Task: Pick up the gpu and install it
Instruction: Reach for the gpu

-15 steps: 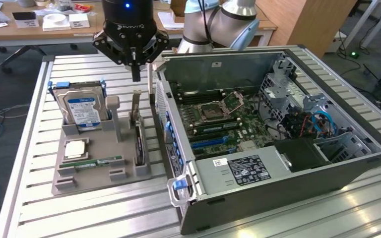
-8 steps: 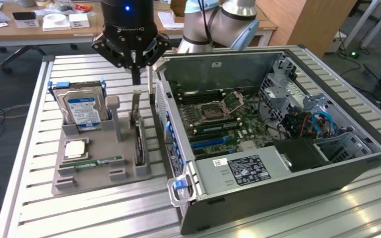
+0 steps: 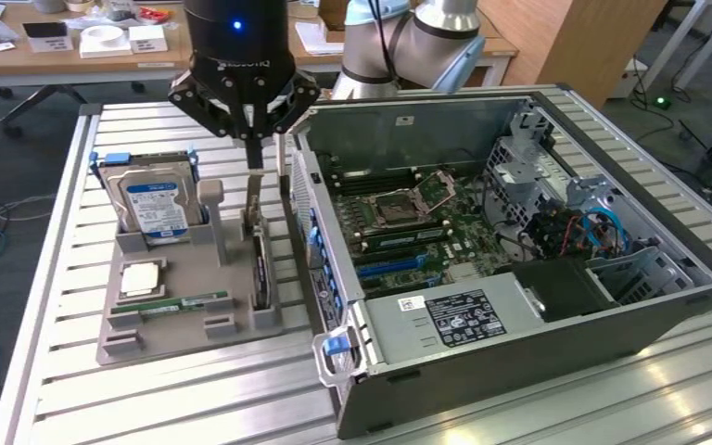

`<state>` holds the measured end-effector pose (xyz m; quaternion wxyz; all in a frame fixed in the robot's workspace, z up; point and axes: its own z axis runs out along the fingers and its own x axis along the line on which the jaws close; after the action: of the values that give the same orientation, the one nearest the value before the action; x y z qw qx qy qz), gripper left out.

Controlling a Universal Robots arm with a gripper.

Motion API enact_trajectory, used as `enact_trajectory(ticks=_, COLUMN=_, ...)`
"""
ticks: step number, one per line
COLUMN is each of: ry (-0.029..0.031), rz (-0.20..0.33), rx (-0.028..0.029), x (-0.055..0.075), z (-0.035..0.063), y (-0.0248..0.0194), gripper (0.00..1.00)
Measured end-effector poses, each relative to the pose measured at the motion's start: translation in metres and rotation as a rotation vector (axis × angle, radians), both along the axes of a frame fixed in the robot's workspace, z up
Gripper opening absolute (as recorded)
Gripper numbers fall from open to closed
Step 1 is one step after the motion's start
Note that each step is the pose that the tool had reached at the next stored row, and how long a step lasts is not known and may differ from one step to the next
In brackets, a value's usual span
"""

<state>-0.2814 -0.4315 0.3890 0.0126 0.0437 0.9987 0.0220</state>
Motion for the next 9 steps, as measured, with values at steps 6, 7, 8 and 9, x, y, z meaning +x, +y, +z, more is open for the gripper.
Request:
enact_trajectory(ticks=6, ry=0.0, rz=0.0, rx=0.0, x=-0.001, z=0.0, y=-0.0101, gripper=0.11)
enact_trajectory(ticks=7, ry=0.0001, rz=0.0, rx=0.0, x=-0.002, z=0.0, y=-0.0116, gripper=0.11)
enact_trajectory(ticks=8, ry=0.0001, rz=0.0, rx=0.0, x=-0.002, z=0.0, y=-0.013, gripper=0.11)
enact_trajectory(ticks=9, ry=0.0, rz=0.0, rx=0.0001, x=-0.002, z=0.0, y=-0.0141, gripper=0.11)
